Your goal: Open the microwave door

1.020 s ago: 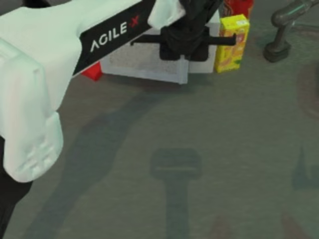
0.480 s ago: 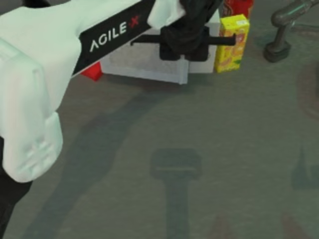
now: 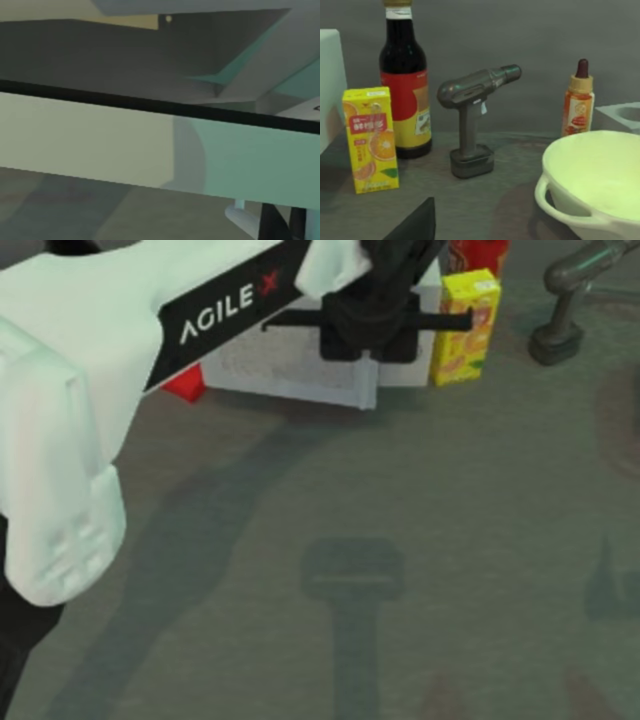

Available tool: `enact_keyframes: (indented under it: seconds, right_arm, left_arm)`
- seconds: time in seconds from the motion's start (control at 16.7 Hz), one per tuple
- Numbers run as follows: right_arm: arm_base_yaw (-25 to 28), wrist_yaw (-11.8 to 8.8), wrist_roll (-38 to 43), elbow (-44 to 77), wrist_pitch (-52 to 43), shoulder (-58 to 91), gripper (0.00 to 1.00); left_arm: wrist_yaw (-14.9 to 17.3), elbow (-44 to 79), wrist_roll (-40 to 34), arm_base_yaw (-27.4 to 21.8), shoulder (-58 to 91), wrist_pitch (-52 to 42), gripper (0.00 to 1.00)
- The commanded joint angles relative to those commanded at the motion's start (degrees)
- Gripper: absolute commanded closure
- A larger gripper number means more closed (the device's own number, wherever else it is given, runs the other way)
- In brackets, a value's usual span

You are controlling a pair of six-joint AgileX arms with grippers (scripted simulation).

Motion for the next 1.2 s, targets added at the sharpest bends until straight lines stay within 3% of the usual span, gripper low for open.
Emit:
enact_keyframes:
  seconds: [1.2]
  right_arm:
    - [0.0,0.0,0.0,0.0,0.0,0.0,0.0]
  left_arm:
    - [2.54,-11.05,5.5,0.36,-6.57,5.97,1.0]
